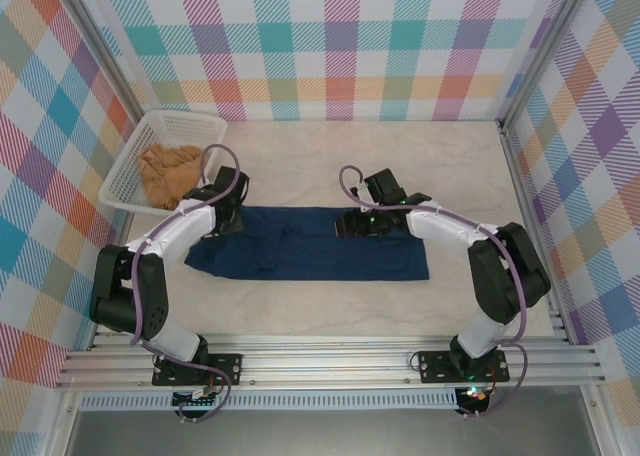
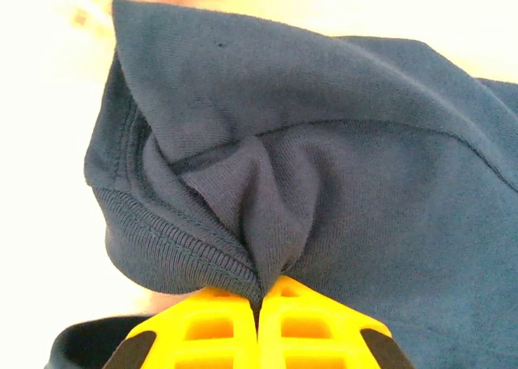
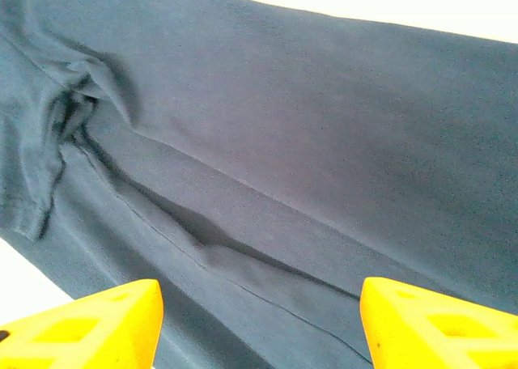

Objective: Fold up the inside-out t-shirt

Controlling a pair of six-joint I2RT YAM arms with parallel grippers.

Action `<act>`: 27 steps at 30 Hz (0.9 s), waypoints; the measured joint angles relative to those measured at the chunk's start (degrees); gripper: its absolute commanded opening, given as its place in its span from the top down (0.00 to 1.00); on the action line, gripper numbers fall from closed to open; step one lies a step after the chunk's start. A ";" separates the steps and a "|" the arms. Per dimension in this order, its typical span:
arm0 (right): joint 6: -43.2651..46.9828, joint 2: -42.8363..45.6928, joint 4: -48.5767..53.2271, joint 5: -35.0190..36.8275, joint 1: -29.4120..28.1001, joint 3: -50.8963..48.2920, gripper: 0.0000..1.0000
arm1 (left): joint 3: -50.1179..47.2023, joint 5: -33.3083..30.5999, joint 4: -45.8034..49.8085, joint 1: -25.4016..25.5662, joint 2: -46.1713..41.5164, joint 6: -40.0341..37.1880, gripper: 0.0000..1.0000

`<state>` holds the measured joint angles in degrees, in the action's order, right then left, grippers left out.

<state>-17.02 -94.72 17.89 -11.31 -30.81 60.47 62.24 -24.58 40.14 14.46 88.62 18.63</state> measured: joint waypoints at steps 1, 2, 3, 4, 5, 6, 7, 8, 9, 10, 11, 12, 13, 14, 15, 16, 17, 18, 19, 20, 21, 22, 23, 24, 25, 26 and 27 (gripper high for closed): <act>0.00 0.52 -0.02 0.00 0.37 -0.52 0.34 | 1.31 -1.70 1.60 -0.15 0.00 -0.02 1.00; 0.00 0.90 0.04 0.02 0.74 -0.94 0.34 | 2.60 -3.10 3.13 -0.24 0.00 -0.04 1.00; 0.00 1.38 0.00 0.00 1.22 -1.57 0.34 | 4.13 -4.79 4.81 -0.24 -0.07 -0.04 1.00; 0.02 1.84 0.04 0.02 1.77 -2.23 0.34 | 5.81 -6.51 6.58 -0.22 -0.15 -0.04 1.00; 0.02 2.25 0.07 0.07 2.21 -2.89 0.34 | 7.08 -7.74 7.96 -0.15 -0.26 -0.07 1.00; 0.02 2.67 0.15 0.20 2.78 -3.61 0.34 | 8.57 -9.29 9.55 0.20 -0.44 -0.07 1.00; 0.00 3.04 0.20 0.22 3.41 -4.24 0.34 | 10.23 -10.82 11.54 0.66 -0.57 -0.07 1.00; 0.00 3.39 0.31 0.22 4.13 -4.81 0.34 | 11.50 -12.07 13.07 0.96 -0.61 -0.09 1.00; -0.02 3.76 0.33 0.17 5.05 -5.38 0.34 | 13.11 -13.53 14.99 1.68 -0.63 -0.07 1.00; -0.04 4.04 0.37 0.15 5.84 -5.75 0.34 | 14.73 -14.91 16.90 2.71 -0.61 -0.04 1.00; -0.04 4.24 0.37 0.15 6.40 -6.03 0.34 | 15.91 -15.93 18.40 3.69 -0.61 -0.04 1.00; -0.07 4.44 0.37 0.15 7.02 -6.27 0.34 | 17.44 -16.96 20.33 5.03 -0.59 0.04 1.00; -0.09 4.46 0.37 0.17 7.56 -6.38 0.34 | 19.08 -17.77 22.32 6.49 -0.37 0.15 1.00; -0.09 4.46 0.37 0.15 7.76 -6.43 0.34 | 20.39 -18.45 23.71 7.67 -0.09 0.28 1.00; -0.13 4.46 0.35 0.09 7.76 -6.47 0.34 | 21.99 -19.02 25.20 9.29 0.52 0.57 1.00; -0.26 4.46 0.35 -0.11 7.74 -6.49 0.34 | 23.52 -19.34 26.58 10.88 1.33 1.05 1.00; -0.28 4.46 0.31 -0.26 7.74 -6.49 0.34 | 24.70 -19.56 27.69 12.15 2.12 1.38 1.00; -0.37 4.46 0.24 -0.39 7.74 -6.58 0.34 | 26.14 -19.69 28.96 13.70 3.43 1.81 1.00; -0.50 4.46 0.13 -0.66 7.74 -6.73 0.34 | 27.56 -19.69 30.23 15.02 4.94 2.23 1.00; -0.55 4.46 0.04 -0.96 7.74 -6.93 0.35 | 28.68 -19.67 31.10 16.02 6.19 2.60 1.00; -0.72 4.46 -0.09 -1.42 7.74 -7.26 0.35 | 29.97 -19.63 31.98 17.20 7.82 2.99 1.00; -0.94 4.42 -0.07 -1.95 7.74 -7.48 0.35 | 31.21 -19.54 32.65 18.29 9.44 3.32 1.00; -1.25 4.28 -0.11 -2.45 7.74 -7.56 0.35 | 32.28 -19.39 33.22 19.15 10.75 3.58 1.00; -1.64 3.96 -0.31 -3.06 7.74 -7.56 0.36 | 33.51 -18.99 33.59 20.15 12.33 3.96 1.00; -1.99 3.48 -0.76 -3.74 7.74 -7.58 0.36 | 34.77 -18.56 33.90 21.14 13.81 4.20 1.00; -2.27 3.02 -1.18 -4.28 7.74 -7.63 0.36 | 35.93 -18.18 34.34 21.86 14.99 4.39 1.00; -2.62 2.49 -1.60 -4.90 7.74 -7.74 0.36 | 37.27 -17.77 34.75 22.64 16.31 4.52 1.00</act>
<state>-19.64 -92.23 16.29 -16.21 -23.07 52.73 99.50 -42.35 74.89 37.10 104.92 23.16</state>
